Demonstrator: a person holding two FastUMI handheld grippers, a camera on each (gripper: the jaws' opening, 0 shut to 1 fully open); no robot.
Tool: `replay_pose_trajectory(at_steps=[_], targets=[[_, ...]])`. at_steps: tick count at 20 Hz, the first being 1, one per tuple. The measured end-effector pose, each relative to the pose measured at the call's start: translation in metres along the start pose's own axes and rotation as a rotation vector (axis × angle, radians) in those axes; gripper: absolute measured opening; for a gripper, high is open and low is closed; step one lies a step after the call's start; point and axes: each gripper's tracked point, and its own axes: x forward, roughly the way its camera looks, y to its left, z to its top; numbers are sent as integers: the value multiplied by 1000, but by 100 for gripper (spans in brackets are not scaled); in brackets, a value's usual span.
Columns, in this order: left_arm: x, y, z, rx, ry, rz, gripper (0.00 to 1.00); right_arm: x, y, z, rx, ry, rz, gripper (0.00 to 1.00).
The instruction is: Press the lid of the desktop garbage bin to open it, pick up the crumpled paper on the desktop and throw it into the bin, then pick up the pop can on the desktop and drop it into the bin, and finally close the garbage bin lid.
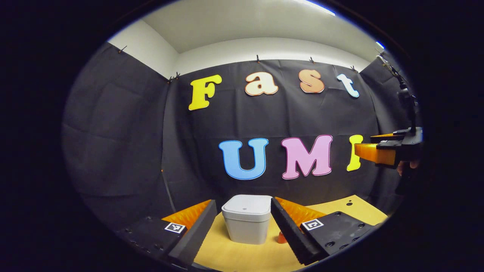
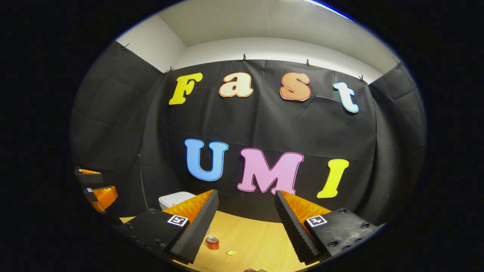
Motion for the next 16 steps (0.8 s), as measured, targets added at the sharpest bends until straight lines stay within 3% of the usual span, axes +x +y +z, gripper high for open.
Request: replay_pose_trajectory(at_steps=[8, 16], targets=[[1, -1, 6, 15, -26, -29, 96, 2, 8, 1, -14, -5, 1, 96], [4, 14, 6, -43, -27, -16, 95, 10, 18, -1, 0, -8, 12, 97]])
